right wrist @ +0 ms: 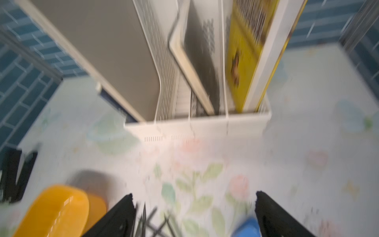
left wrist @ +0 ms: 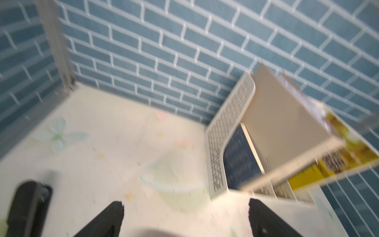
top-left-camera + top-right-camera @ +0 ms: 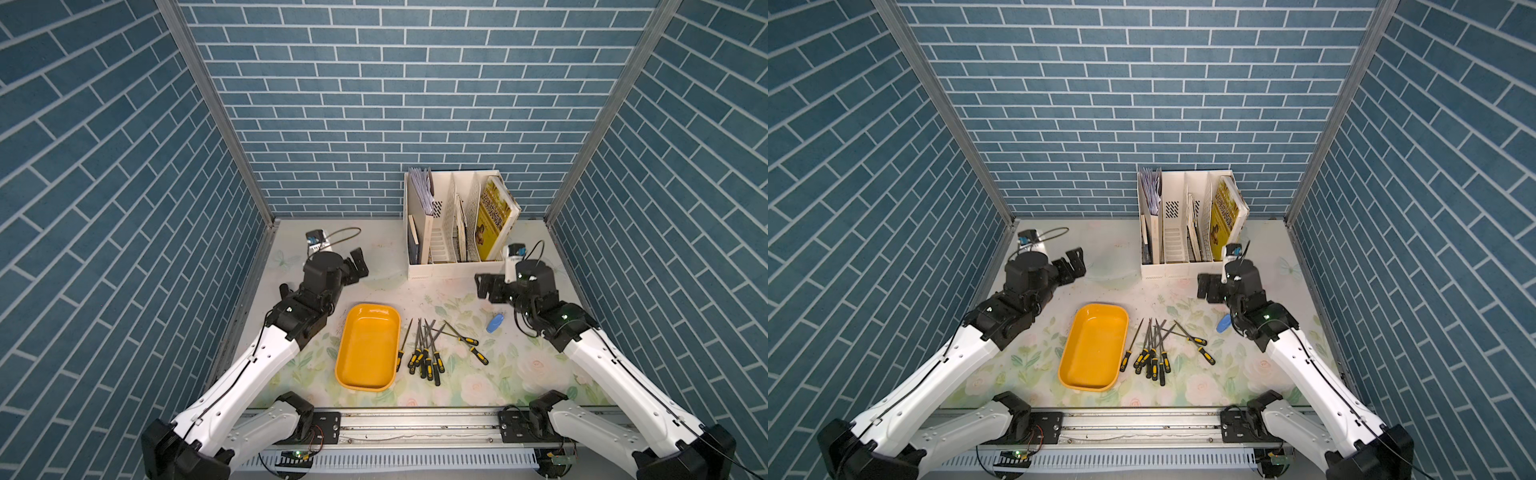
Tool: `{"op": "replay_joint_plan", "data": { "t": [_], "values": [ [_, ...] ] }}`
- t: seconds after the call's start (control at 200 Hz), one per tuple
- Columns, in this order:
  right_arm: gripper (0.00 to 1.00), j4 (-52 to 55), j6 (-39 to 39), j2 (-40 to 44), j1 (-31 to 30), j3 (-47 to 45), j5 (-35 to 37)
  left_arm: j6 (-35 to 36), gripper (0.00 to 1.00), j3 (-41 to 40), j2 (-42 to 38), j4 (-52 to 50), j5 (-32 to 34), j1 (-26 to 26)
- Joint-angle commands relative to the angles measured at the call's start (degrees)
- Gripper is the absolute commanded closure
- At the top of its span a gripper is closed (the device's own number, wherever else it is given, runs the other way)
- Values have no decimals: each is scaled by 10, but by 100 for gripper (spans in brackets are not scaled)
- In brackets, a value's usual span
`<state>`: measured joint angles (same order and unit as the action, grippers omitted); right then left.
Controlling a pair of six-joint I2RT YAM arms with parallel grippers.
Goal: Put the file tool into the storage box
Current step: Pick up the file tool from the center of the board.
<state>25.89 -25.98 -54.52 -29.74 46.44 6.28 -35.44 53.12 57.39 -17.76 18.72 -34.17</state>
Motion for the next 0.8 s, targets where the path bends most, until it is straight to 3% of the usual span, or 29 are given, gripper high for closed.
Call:
{"op": "replay_joint_plan", "data": {
  "t": [0.0,0.16,0.285,0.795],
  "values": [
    [5,109,-94,19,-28,-57,-19,-107,0,-33,-17,-121,-26,-80],
    [4,57,-116,-25,-72,-105,-26,-161,0,-42,-25,-128,5,-186],
    [4,20,-124,-72,-107,-127,-22,-185,0,-45,-27,-135,25,-229],
    [12,-18,-141,-75,-163,-198,-39,-205,0,-69,-66,-151,33,-242]
  ]
}}
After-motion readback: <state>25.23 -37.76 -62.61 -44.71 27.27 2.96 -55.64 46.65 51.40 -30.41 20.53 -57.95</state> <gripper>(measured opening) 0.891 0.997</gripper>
